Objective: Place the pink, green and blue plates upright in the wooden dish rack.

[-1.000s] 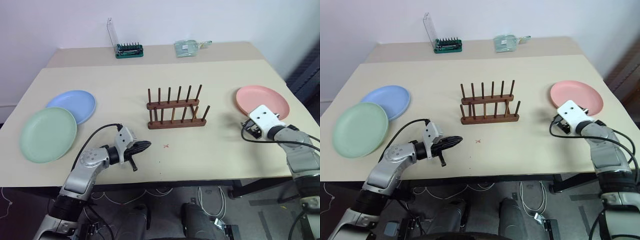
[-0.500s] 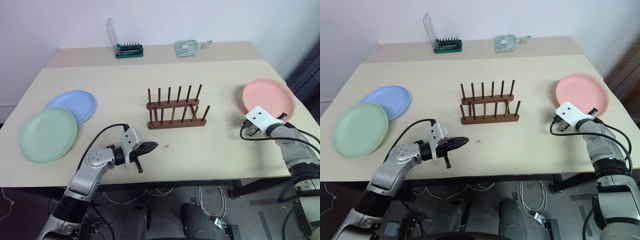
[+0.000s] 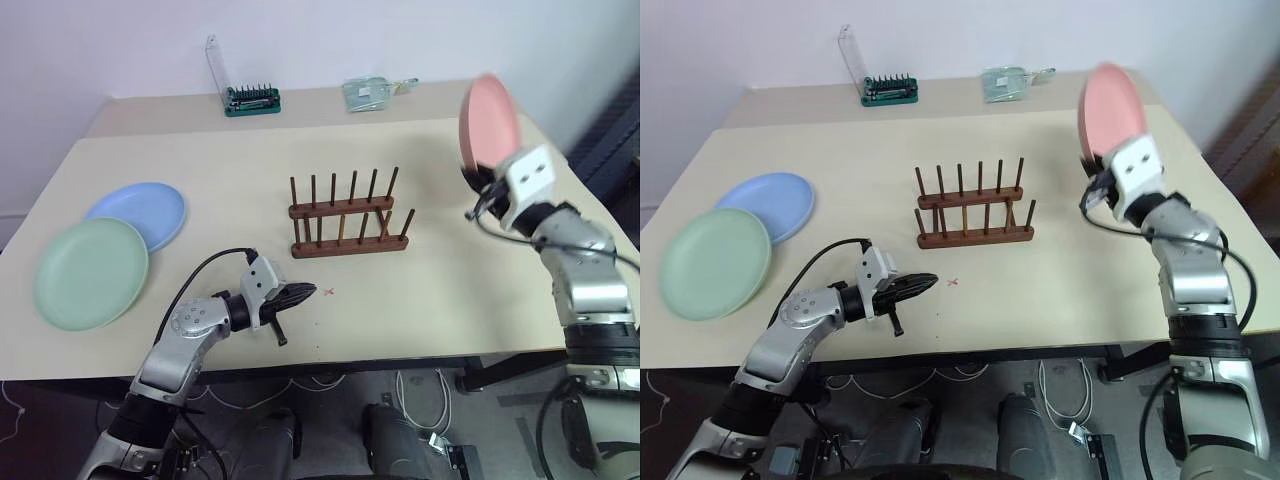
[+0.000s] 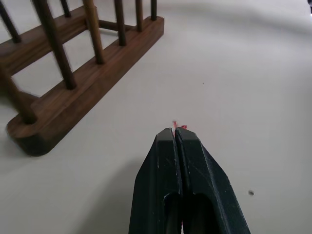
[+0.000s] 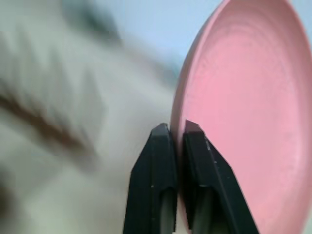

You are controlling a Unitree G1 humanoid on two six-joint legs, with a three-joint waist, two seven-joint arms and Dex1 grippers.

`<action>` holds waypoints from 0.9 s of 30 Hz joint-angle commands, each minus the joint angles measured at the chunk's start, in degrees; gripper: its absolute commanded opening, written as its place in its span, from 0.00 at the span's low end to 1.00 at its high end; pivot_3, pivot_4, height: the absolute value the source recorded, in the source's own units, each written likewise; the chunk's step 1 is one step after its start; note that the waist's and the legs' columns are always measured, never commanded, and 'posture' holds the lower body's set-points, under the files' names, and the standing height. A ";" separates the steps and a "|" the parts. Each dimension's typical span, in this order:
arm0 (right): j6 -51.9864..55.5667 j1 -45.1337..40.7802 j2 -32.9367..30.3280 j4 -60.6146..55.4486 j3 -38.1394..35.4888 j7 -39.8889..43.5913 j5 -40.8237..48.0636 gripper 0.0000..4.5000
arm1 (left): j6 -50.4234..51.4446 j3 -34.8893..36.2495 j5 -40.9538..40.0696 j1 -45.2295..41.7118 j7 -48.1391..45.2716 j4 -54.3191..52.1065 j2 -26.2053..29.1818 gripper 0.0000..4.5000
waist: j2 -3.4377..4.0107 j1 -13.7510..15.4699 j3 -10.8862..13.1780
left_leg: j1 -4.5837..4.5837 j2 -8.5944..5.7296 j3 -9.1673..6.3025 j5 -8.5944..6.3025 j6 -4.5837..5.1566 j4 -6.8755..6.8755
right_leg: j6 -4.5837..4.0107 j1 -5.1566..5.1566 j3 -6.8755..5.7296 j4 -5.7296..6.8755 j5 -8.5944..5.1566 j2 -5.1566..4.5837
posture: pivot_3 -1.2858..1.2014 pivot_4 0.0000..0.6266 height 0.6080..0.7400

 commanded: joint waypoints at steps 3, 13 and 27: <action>18.53 -2.99 3.03 -12.96 -8.28 -0.63 29.77 0.01 | -1.44 0.02 0.39 0.02 -0.01 -0.24 -0.25 0.00 | 0.02 0.56 0.03 | -0.05 0.02 0.01 -0.02 0.04 0.02 | -0.06 -0.02 0.01 -0.07 -0.03 -0.02 | 0.52 0.24 1.00; 26.19 -0.54 4.83 -14.31 -7.34 -2.85 38.52 0.01 | -1.28 0.12 0.48 0.26 0.43 -0.59 -0.31 0.00 | 0.01 0.65 0.02 | -0.08 0.00 0.09 -0.03 0.05 -0.03 | -0.06 -0.14 0.00 -0.03 -0.03 -0.02 | 0.52 0.24 1.00; 27.08 -2.14 6.39 -3.77 -7.36 -1.25 37.16 0.01 | -2.11 1.38 -1.13 0.53 -0.12 -1.36 -0.39 0.00 | 0.02 0.55 0.02 | -0.11 0.00 0.12 -0.03 0.05 -0.03 | -0.02 -0.20 0.01 -0.01 -0.01 -0.01 | 0.52 0.24 1.00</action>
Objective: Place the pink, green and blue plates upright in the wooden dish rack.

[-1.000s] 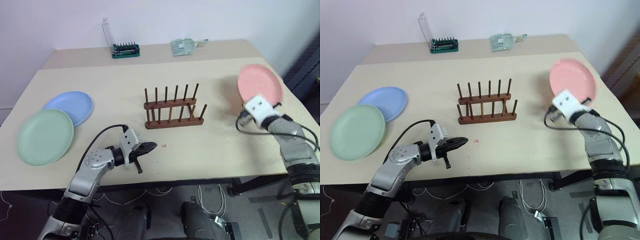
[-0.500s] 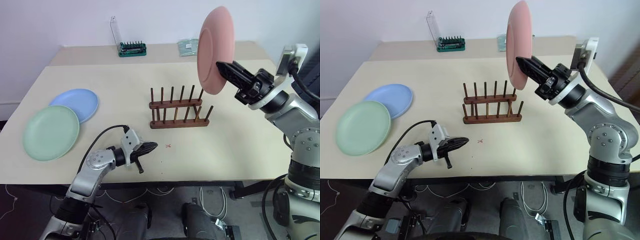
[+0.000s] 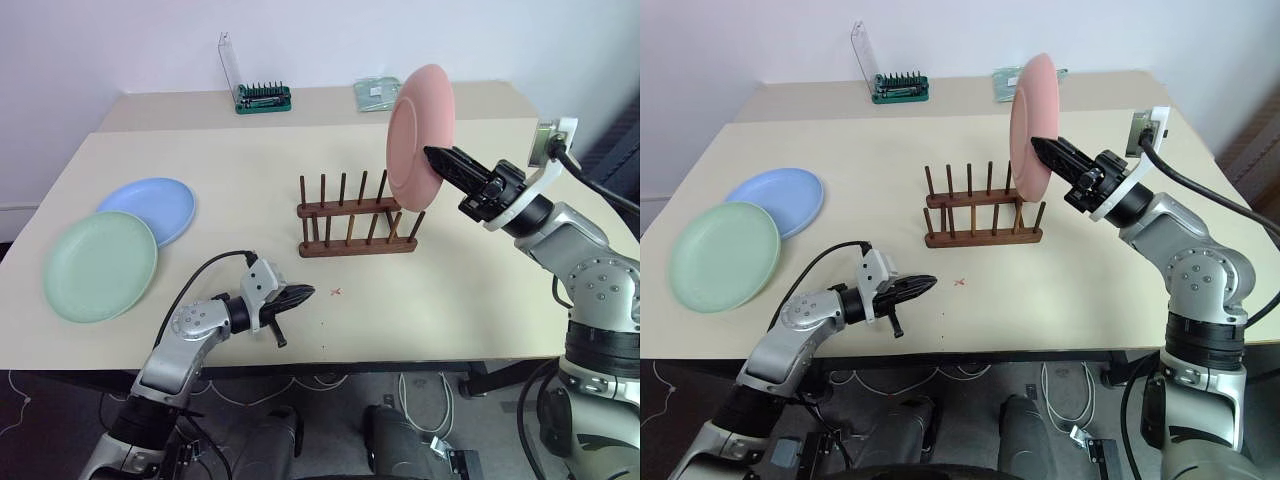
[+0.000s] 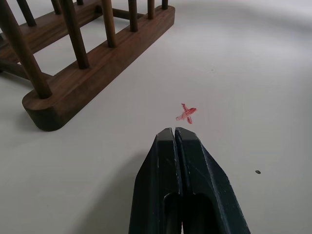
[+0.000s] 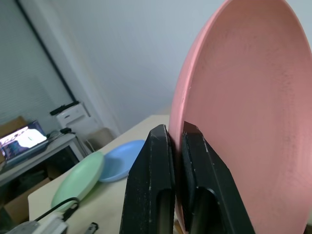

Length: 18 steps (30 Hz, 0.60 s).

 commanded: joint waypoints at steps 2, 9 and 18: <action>0.01 -1.83 0.75 -0.51 -0.74 1.34 0.98 0.01 | -1.16 1.30 -1.48 -0.03 -0.30 -2.06 -0.20 0.00 | 0.00 -0.05 0.00 | -0.01 0.00 0.01 0.00 0.00 0.00 | 0.00 -0.01 0.00 0.00 0.00 0.00 | 0.52 0.24 1.00; -4.23 -2.72 1.48 0.41 -0.38 -1.38 -5.25 0.53 | 0.39 2.01 -2.55 0.56 -0.26 -4.28 0.82 0.00 | 0.00 -0.06 0.00 | -0.01 0.00 0.00 0.00 0.00 -0.01 | 0.01 -0.02 0.00 0.00 0.00 0.00 | 0.52 0.24 1.00; -8.32 -5.60 0.46 -0.58 -3.38 -4.79 -9.04 0.53 | 3.69 2.71 -3.61 0.75 0.43 -7.76 1.89 0.00 | 0.01 -0.08 0.00 | -0.03 0.00 0.03 0.00 0.00 -0.04 | 0.01 -0.08 0.02 0.02 0.01 0.00 | 0.52 0.24 1.00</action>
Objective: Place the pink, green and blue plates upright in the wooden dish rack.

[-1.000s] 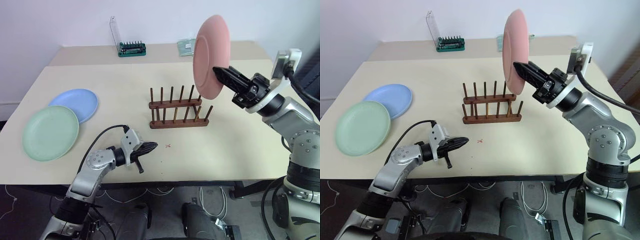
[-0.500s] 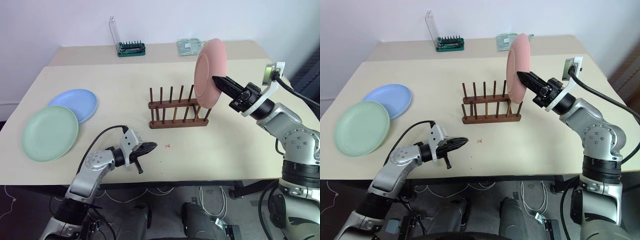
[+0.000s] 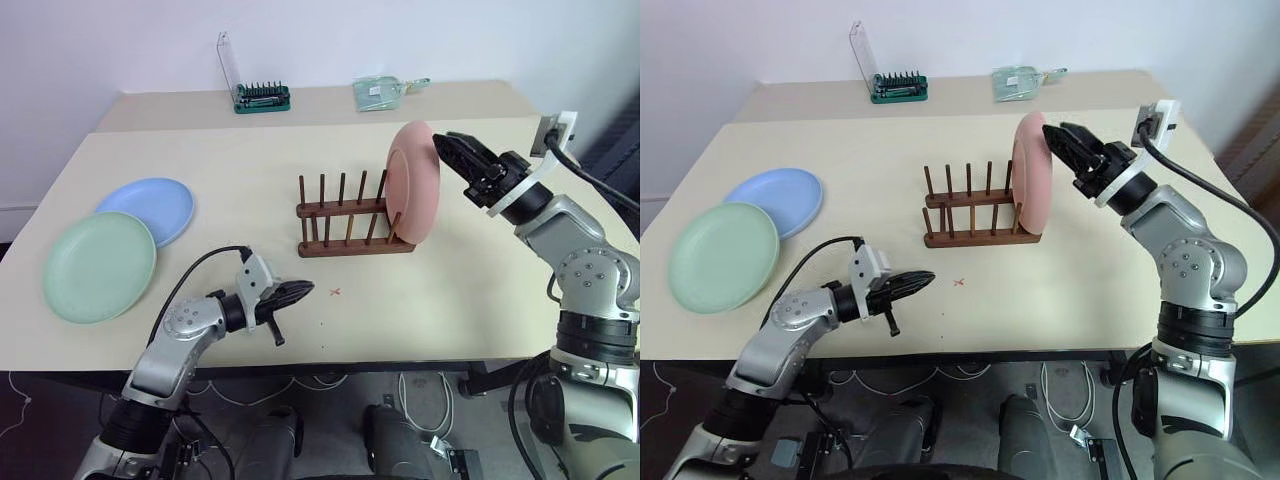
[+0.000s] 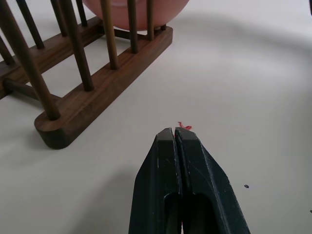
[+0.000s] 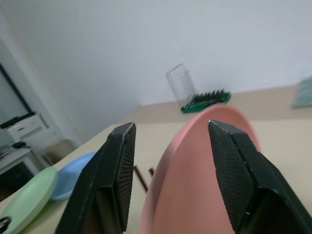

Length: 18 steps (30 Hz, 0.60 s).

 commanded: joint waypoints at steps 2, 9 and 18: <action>-4.22 -3.99 -2.52 -3.95 -2.21 -1.61 -3.25 0.53 | 1.92 1.93 -1.85 0.43 -0.28 -2.88 1.33 0.00 | 0.01 -0.05 0.00 | 0.00 0.00 0.01 0.00 0.00 0.00 | 0.00 0.00 0.00 0.00 0.00 0.00 | 0.52 0.24 1.00; -6.85 -7.72 -9.83 -14.80 11.72 5.78 -14.84 0.53 | 7.49 14.08 -8.83 0.88 3.24 -3.35 4.08 0.52 | 0.05 -1.38 0.03 | -0.07 0.03 0.04 0.00 0.00 -0.07 | 0.00 -0.18 0.01 0.06 -0.01 0.02 | 0.52 0.24 1.00; -14.10 -5.74 -6.06 -17.32 30.44 8.82 -31.89 0.53 | 10.67 36.97 -13.68 -5.76 26.64 0.32 1.26 0.99 | -0.37 -0.84 0.15 | -0.10 0.04 0.04 0.03 -0.05 -0.10 | 0.01 -0.26 0.01 0.05 0.02 -0.01 | 0.52 0.24 1.00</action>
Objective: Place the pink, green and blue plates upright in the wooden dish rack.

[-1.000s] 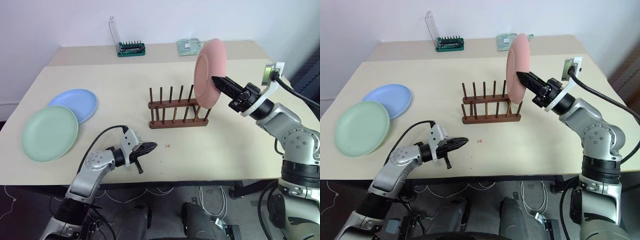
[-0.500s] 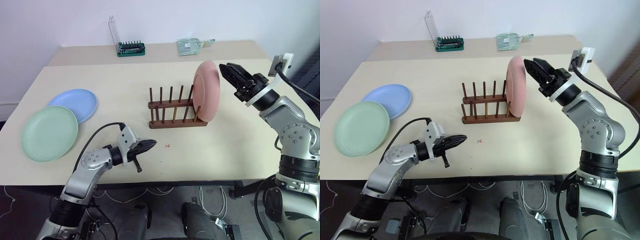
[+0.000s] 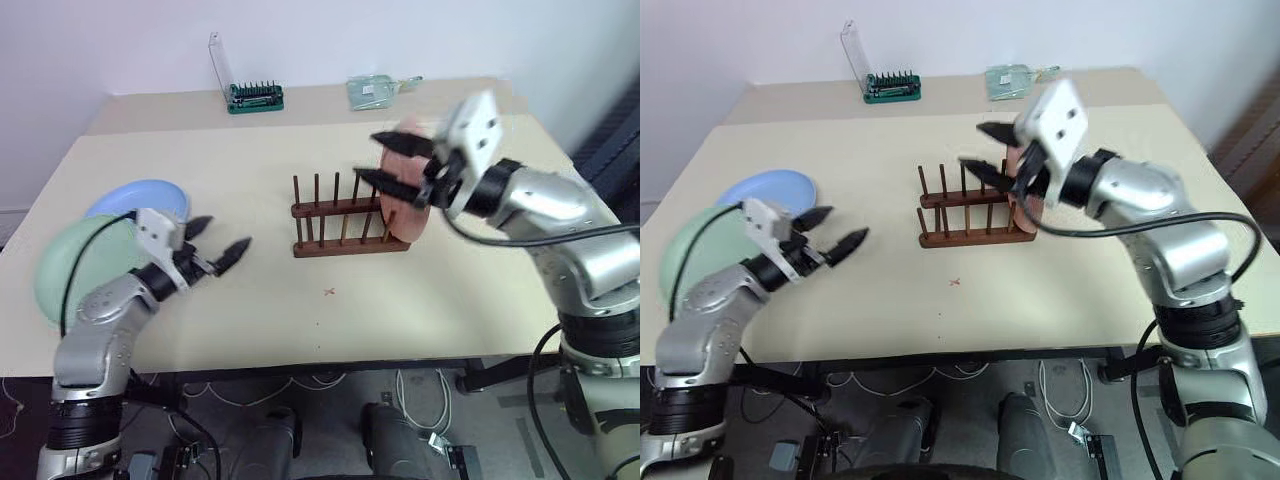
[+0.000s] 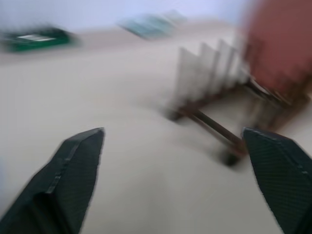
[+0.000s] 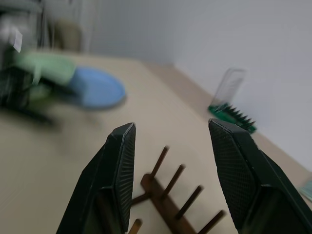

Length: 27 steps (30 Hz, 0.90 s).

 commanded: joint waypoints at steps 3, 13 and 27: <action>-6.85 0.65 4.76 2.14 4.86 1.26 -7.30 0.53 | 1.28 19.74 -7.25 -6.88 20.82 2.12 -2.35 0.99 | -0.34 -0.06 0.07 | 0.00 0.00 -0.05 0.04 -0.07 -0.01 | -0.01 -0.03 -0.01 0.02 0.02 0.02 | 0.52 0.24 1.00; -10.61 0.07 7.92 6.77 4.75 5.50 -9.92 0.53 | 1.62 35.05 -10.43 3.50 34.39 4.69 -3.50 0.99 | -0.56 -0.15 0.02 | 0.04 0.00 0.01 0.05 -0.11 -0.08 | -0.05 -0.06 0.02 0.03 0.04 0.04 | 0.52 0.24 1.00; -11.80 0.59 11.01 8.08 4.29 6.68 -12.62 0.53 | 13.29 31.24 -15.49 9.65 37.97 6.93 -5.52 0.99 | -0.71 -0.07 -0.07 | 0.07 0.00 -0.05 0.05 -0.13 -0.09 | -0.07 0.00 -0.01 0.04 0.03 0.06 | 0.52 0.24 1.00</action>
